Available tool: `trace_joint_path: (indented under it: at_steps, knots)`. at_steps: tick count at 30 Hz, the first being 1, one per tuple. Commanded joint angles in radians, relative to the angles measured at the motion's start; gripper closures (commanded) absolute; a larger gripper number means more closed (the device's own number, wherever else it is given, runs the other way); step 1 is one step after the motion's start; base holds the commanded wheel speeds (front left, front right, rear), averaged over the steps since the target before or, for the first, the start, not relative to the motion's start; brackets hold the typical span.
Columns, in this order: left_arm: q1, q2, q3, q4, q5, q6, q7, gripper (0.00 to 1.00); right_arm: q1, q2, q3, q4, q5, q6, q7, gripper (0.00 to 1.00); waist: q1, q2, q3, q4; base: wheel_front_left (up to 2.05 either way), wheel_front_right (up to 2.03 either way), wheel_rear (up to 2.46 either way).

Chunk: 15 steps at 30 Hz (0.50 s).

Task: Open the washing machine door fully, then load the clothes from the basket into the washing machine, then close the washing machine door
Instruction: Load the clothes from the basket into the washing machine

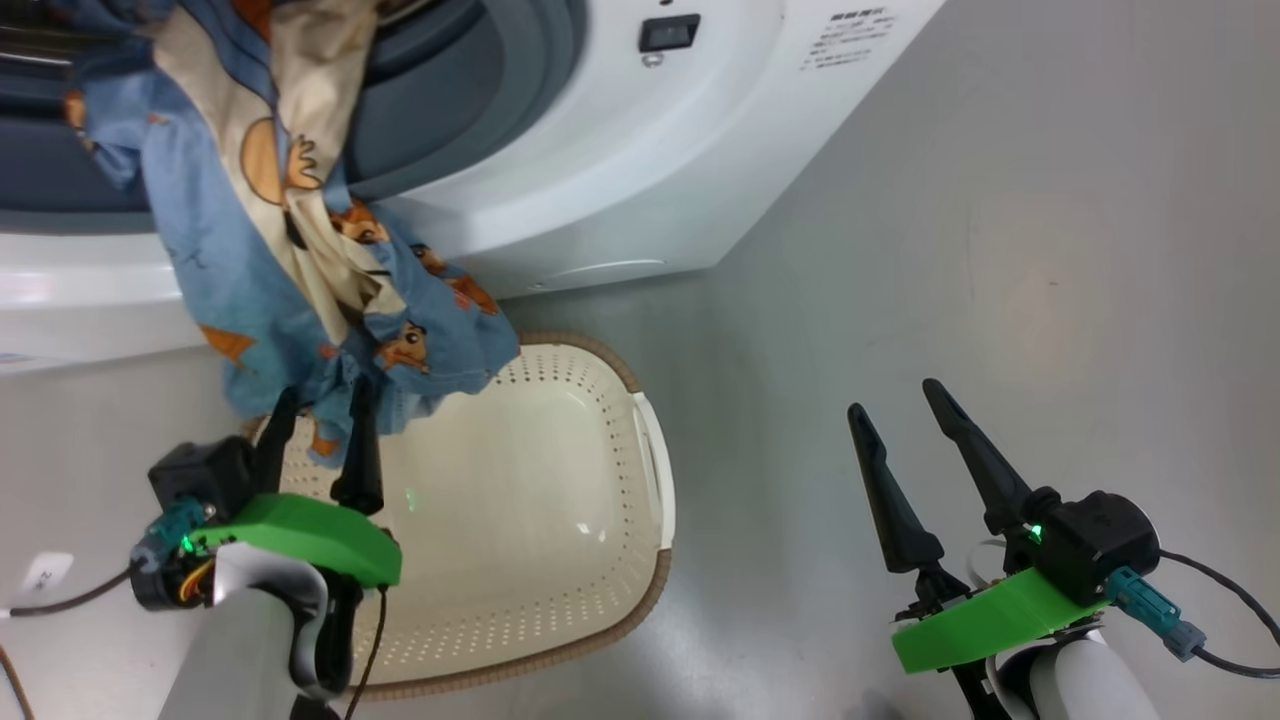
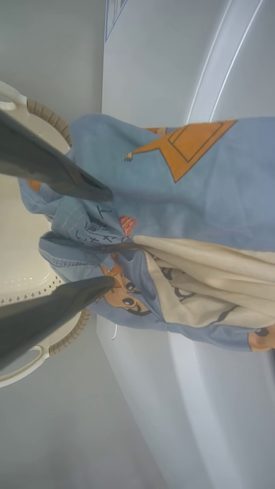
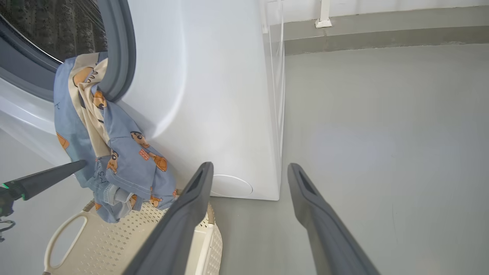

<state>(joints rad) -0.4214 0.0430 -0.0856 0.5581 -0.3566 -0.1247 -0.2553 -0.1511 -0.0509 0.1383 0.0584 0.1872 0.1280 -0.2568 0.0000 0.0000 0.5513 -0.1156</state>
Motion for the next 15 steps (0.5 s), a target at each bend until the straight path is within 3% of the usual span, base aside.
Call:
trace_joint_path:
  at_steps: [1,15]
  knots:
    - [-0.019,0.014,0.022,0.004,-0.014,-0.004,-0.006,0.00,-0.004,0.001,0.025,-0.026,0.009,0.003,-0.005,0.00,0.0000,0.0000,0.024,-0.021,0.00,0.00,0.00]
    - [-0.158,0.040,-0.035,0.077,-0.044,-0.006,-0.006,0.00,-0.031,0.001,0.024,-0.043,-0.009,0.003,-0.005,0.00,0.0000,0.0000,0.115,-0.032,0.00,0.00,0.00]
